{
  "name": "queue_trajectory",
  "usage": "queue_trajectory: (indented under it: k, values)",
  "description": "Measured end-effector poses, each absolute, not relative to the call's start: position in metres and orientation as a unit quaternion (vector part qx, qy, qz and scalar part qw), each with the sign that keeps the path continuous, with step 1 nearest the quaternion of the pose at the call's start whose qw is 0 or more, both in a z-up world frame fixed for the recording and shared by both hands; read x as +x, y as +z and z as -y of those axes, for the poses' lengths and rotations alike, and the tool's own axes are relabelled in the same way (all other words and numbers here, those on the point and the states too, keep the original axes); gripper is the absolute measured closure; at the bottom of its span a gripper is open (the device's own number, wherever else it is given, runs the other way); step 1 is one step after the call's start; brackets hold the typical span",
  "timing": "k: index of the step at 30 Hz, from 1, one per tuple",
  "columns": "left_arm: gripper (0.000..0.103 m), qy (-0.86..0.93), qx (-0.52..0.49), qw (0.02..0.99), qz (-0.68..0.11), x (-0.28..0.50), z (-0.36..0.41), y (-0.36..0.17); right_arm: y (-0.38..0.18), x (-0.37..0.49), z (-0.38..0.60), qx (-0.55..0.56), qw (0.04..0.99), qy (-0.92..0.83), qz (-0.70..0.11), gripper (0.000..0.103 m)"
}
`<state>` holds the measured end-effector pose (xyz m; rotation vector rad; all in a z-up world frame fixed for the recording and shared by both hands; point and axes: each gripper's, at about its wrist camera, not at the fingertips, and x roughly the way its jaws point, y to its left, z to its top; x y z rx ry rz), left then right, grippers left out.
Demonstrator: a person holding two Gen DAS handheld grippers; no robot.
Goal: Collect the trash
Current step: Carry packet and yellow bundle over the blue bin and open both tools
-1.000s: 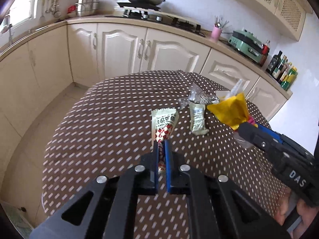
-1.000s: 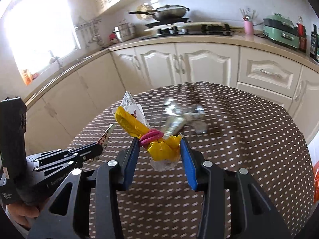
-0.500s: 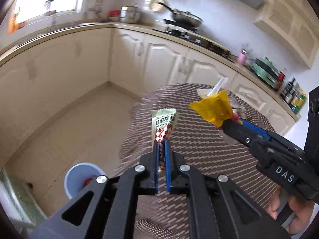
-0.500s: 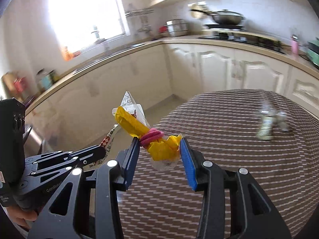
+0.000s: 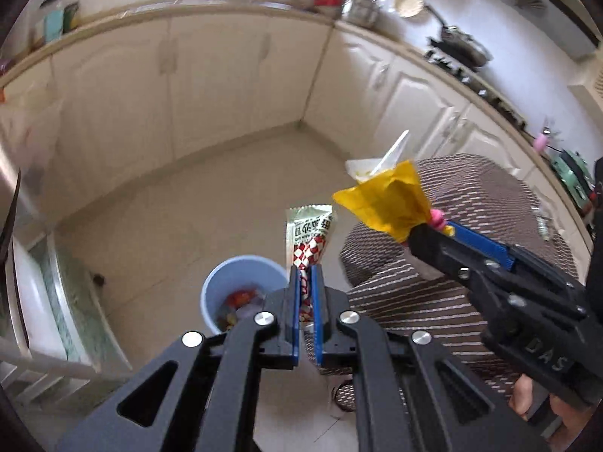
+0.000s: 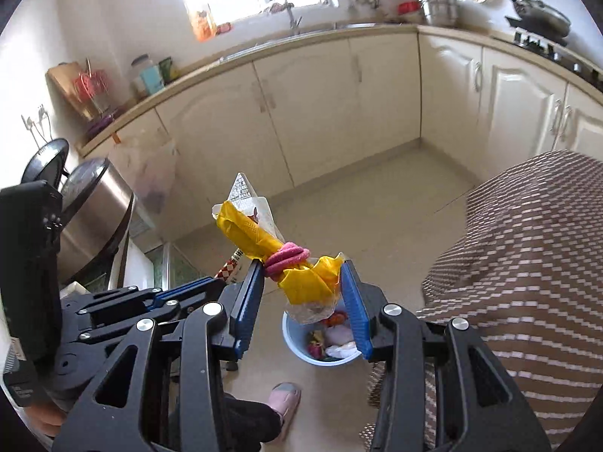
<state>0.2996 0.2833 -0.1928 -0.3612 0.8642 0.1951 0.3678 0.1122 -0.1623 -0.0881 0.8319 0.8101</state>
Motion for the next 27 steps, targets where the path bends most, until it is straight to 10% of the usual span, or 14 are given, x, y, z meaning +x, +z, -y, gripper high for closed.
queue_trajectory:
  k: [14,16,18,27]
  values:
    - [0.097,0.091,-0.189,0.864,-0.457,0.377,-0.323,-0.257,-0.207,0.411,-0.141,-0.048,0.844,0.345,-0.408,0.063]
    - [0.091,0.085,-0.188,0.859,-0.468,0.383,-0.322,-0.262,-0.21,0.414,-0.142,-0.048,0.843,0.345,-0.411,0.063]
    - [0.065,0.091,-0.189,0.857,-0.47,0.386,-0.324,-0.265,-0.212,0.416,-0.142,-0.047,0.844,0.343,-0.411,0.063]
    - [0.062,0.121,-0.201,0.839,-0.491,0.364,-0.342,-0.282,-0.222,0.412,-0.151,-0.057,0.837,0.342,-0.423,0.063]
